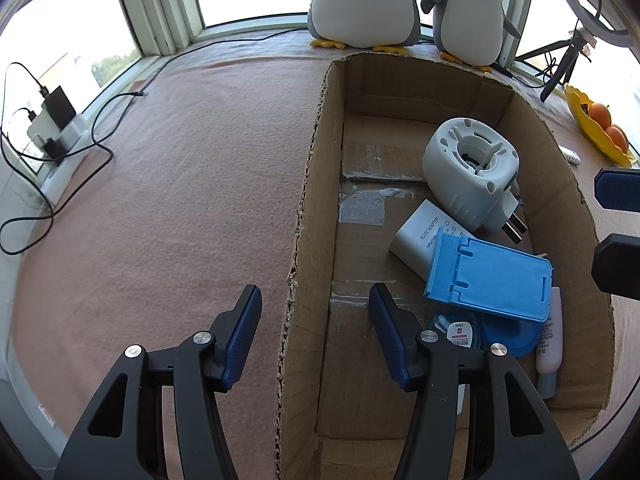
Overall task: Organize rigid objects
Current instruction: 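Lower the phone stand into the box and open the right gripper, then move the right gripper to the keys beside the lighter and grasp them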
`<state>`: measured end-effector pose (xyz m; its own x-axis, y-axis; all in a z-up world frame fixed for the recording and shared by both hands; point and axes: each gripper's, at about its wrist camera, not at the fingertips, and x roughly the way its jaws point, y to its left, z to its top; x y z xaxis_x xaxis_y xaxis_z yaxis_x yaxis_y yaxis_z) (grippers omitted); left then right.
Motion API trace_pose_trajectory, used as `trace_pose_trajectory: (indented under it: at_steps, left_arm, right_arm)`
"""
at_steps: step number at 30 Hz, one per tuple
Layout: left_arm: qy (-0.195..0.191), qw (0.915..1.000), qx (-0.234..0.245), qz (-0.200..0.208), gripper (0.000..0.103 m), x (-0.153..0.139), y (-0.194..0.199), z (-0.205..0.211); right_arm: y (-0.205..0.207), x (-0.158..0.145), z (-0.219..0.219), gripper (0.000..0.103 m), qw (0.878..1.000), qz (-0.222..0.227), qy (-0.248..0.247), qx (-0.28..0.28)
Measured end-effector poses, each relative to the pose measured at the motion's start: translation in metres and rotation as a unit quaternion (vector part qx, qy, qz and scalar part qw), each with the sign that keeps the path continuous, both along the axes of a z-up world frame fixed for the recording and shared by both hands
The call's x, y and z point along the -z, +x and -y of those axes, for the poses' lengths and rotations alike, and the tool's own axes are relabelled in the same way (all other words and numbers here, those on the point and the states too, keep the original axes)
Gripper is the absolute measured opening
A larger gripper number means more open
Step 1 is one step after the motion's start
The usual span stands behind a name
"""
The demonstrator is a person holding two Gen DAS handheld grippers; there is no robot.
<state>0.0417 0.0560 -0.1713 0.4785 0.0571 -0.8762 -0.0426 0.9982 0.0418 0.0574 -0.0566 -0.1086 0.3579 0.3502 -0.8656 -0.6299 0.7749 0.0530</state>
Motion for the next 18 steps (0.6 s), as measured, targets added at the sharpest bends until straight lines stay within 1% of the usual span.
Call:
trace_pose_trajectory:
  at_steps: [8, 13, 18]
  left_arm:
    - [0.0, 1.0, 0.0, 0.0, 0.056, 0.0, 0.0, 0.0]
    - [0.002, 1.0, 0.001, 0.0, 0.056, -0.002, 0.001, 0.0]
    - [0.002, 1.0, 0.001, 0.0, 0.056, -0.001, 0.001, 0.001]
  right_arm:
    - [0.003, -0.007, 0.024, 0.045, 0.999, 0.008, 0.022, 0.043]
    - [0.007, -0.009, 0.047, 0.045, 0.997, 0.024, 0.016, 0.073]
    - [0.015, -0.005, 0.078, 0.045, 0.993, 0.011, 0.033, 0.115]
